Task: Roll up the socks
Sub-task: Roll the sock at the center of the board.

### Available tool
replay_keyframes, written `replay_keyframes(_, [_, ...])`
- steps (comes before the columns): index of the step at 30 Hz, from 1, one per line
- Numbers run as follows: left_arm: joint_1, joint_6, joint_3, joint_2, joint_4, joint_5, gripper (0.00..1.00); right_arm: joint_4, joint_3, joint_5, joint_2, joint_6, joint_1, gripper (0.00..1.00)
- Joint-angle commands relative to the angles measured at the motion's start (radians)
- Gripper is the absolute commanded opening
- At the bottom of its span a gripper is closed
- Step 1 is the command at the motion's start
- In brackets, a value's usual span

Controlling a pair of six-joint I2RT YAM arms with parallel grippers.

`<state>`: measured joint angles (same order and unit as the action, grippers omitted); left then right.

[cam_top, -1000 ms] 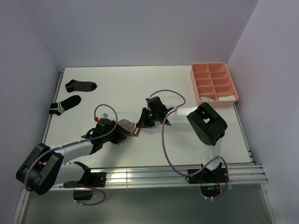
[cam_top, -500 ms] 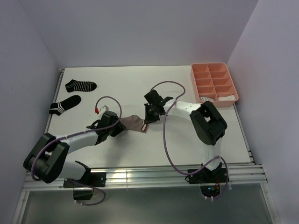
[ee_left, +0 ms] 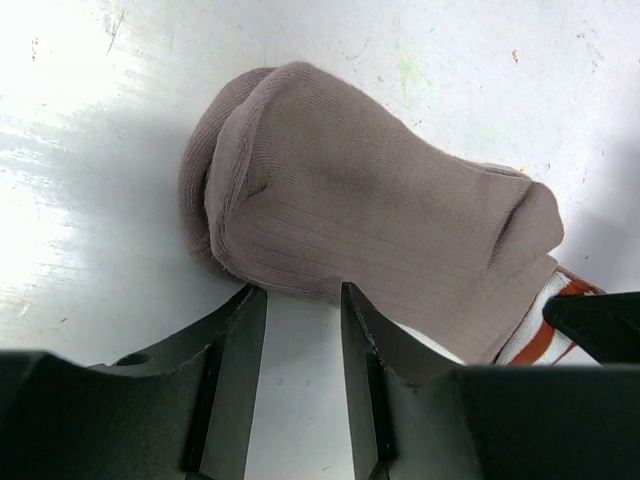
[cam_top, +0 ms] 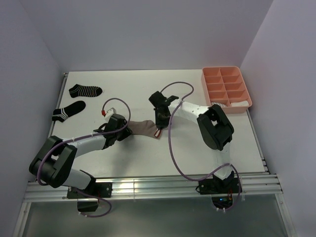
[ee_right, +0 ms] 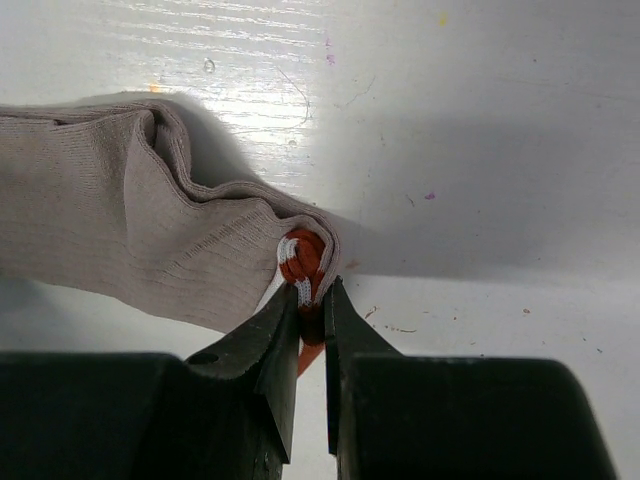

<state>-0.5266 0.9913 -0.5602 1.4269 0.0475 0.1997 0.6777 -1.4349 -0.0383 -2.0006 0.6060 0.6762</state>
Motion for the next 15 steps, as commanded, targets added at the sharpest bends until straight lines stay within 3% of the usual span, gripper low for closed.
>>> replay_keyframes(1, [0.005, -0.046, -0.015, 0.015, 0.034, 0.023, 0.41, 0.129, -0.022, -0.106, -0.072, -0.008, 0.003, 0.00])
replay_keyframes(9, [-0.035, -0.166, -0.001, -0.114, 0.069, 0.078, 0.43, 0.186, -0.067, -0.117, -0.110, 0.001, 0.011, 0.00])
replay_keyframes(15, [-0.255, -0.304, -0.036, -0.198, 0.089, 0.277, 0.48, 0.216, -0.093, -0.103, -0.136, 0.000, 0.010, 0.00])
